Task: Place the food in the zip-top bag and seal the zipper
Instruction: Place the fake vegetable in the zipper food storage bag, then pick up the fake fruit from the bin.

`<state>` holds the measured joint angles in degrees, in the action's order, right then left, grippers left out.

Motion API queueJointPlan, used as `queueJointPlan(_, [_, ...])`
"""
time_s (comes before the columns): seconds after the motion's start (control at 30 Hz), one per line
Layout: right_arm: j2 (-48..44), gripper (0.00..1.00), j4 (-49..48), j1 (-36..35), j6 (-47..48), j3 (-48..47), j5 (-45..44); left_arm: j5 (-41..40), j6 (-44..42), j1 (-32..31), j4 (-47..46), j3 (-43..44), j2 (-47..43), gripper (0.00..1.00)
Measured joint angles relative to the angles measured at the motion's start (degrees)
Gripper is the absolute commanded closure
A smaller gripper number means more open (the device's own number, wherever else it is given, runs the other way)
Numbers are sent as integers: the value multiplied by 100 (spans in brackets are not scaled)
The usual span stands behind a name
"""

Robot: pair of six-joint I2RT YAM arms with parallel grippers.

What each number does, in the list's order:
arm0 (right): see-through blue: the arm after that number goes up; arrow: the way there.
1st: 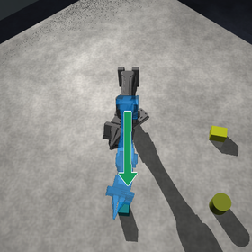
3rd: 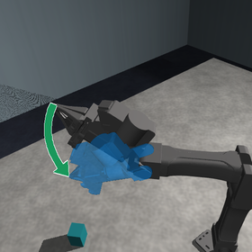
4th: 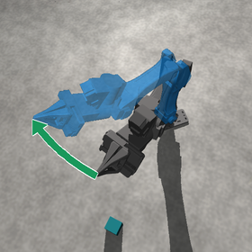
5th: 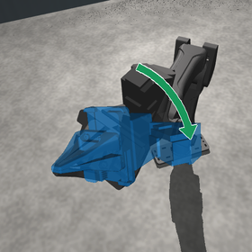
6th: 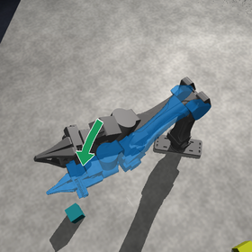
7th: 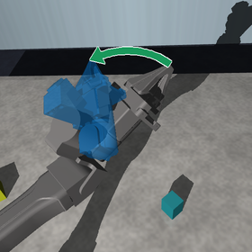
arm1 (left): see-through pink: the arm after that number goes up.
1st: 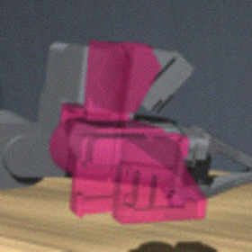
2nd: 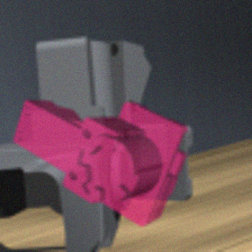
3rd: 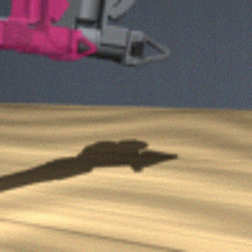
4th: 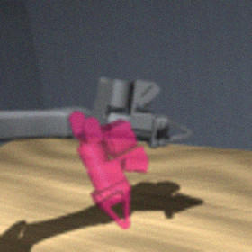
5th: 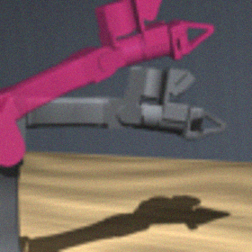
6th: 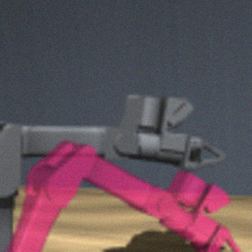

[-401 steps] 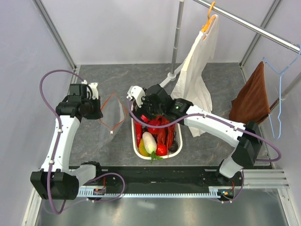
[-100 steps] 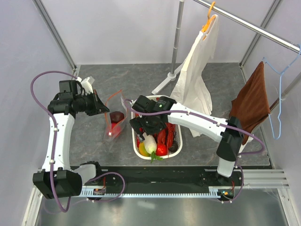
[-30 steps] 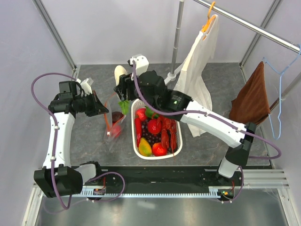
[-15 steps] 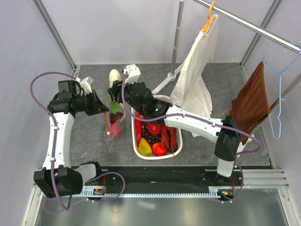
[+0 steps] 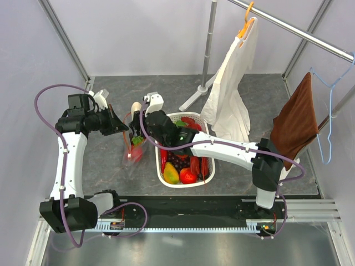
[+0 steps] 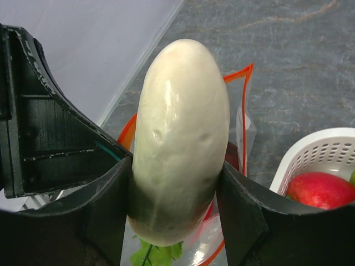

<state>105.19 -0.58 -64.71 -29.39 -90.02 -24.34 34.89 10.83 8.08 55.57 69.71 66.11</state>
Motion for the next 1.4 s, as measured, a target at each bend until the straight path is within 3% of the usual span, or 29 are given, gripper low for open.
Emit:
queueJointPlan(0.1, [0, 43, 181, -9, -214, -4, 68, 0, 11, 2, 0, 2, 0, 98])
queueJointPlan(0.17, [0, 40, 380, -7, -422, -9, 197, 0, 22, 7, 0, 7, 0, 98])
queueJointPlan(0.27, [0, 24, 721, -7, -774, -35, 407, 0, 26, 11, 0, 9, 0, 98])
queueJointPlan(0.3, [0, 13, 850, -9, -883, -57, 485, 0, 26, 11, 0, 9, 0, 98])
queueJointPlan(0.4, [0, 2, 1134, -9, -1064, -164, 616, 0, 26, 11, 0, 9, 0, 98])
queueJointPlan(0.7, [-313, 2, 1429, 109, -348, -446, 763, -4, 26, 11, 0, 11, -2, 98])
queueJointPlan(0.83, [-704, 2, 1718, 426, 931, -496, 1220, -4, 26, 11, 0, 11, -11, 98])
queueJointPlan(1.1, [-1725, 2, 3167, 1561, 4227, -212, 3139, -2, 26, 11, 0, 11, -15, 98])
queueJointPlan(1.4, [-1683, 2, 5060, 1213, 7866, -26, 4072, -2, 26, 11, 0, 11, -15, 98])
